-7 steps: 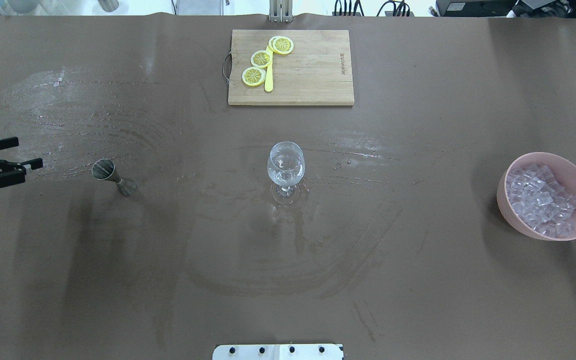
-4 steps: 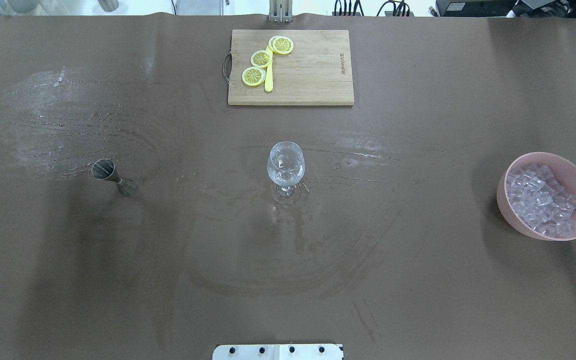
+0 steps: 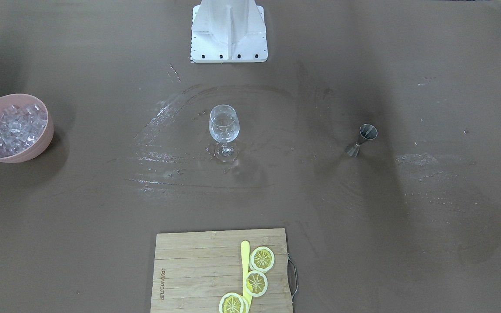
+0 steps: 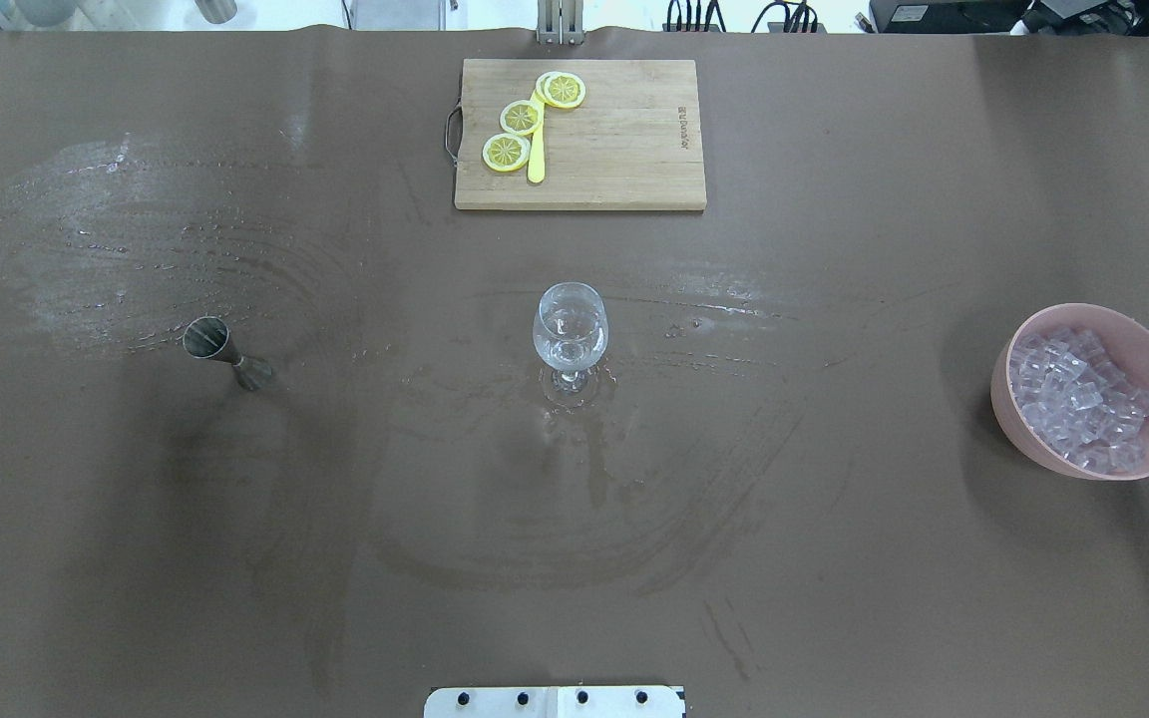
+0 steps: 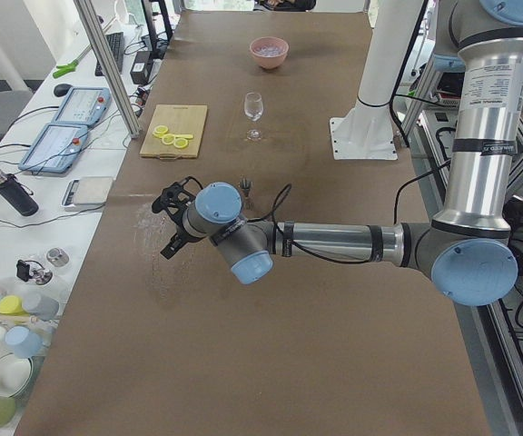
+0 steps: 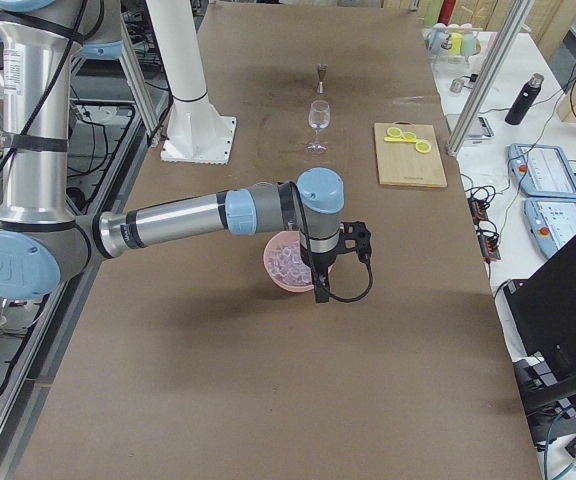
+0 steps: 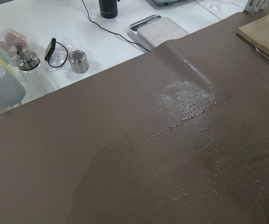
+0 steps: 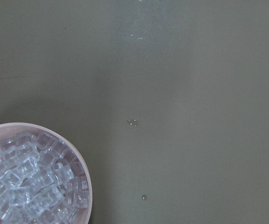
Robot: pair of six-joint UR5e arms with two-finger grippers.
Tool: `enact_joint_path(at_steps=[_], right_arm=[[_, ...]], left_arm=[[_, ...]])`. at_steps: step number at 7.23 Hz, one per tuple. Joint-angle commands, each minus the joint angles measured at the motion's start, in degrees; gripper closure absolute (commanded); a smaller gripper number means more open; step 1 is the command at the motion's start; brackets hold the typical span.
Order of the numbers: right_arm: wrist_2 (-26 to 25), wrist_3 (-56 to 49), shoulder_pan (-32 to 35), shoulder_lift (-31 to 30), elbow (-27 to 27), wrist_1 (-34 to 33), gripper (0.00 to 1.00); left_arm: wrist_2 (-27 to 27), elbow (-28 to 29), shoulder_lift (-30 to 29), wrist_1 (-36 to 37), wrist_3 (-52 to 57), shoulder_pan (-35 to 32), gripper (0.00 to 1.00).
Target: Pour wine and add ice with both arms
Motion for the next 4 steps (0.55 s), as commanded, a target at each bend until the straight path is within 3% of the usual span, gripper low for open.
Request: enact_joint_path(at_steps=[1,2,3,4], right_arm=[[0.00,0.00,0.00,0.00,-0.09,0.00,0.00],[0.00,0.00,0.00,0.00,-0.09,0.00,0.00],[0.00,-0.09,0.00,0.00,-0.09,0.00,0.00],[0.00,0.00,0.00,0.00,-0.09,0.00,0.00]], left_arm=[[9.04,-0.47,0.52,14.88,13.54,-0.61,0.01],[9.16,0.14,1.75,20.76,13.75,-0.61,0.01],[8.98,-0.12,0.54,33.70,13.40,-0.52,0.01],[8.98,-0.38,-0.26,42.18,13.57,-0.61,0.01]])
